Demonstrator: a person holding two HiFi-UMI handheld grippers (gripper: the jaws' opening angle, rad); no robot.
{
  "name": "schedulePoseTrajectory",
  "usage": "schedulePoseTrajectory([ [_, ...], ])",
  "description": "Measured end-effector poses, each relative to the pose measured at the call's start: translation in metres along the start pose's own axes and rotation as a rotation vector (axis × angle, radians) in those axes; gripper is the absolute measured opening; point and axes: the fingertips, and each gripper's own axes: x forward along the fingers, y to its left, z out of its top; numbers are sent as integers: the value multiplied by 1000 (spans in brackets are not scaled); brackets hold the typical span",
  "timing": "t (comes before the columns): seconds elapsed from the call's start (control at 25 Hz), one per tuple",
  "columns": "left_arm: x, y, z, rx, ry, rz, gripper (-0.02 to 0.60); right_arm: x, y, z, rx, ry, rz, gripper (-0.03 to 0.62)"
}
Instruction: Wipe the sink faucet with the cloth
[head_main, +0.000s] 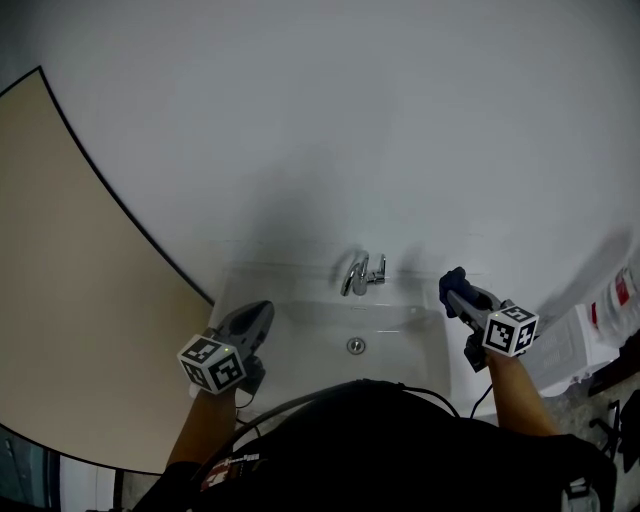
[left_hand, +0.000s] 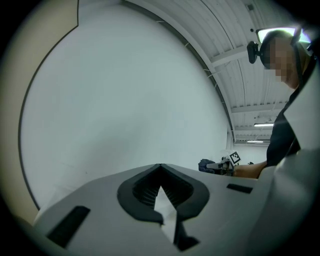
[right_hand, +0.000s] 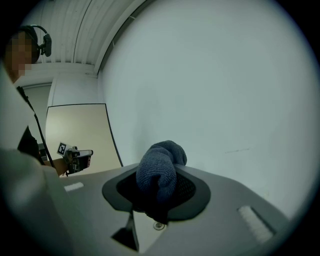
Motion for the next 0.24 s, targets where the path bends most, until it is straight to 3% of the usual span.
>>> schedulePoseTrajectory([
  [0.24, 2, 3, -2, -17, 6, -7, -8, 2, 2, 0, -9, 24, 1, 114],
])
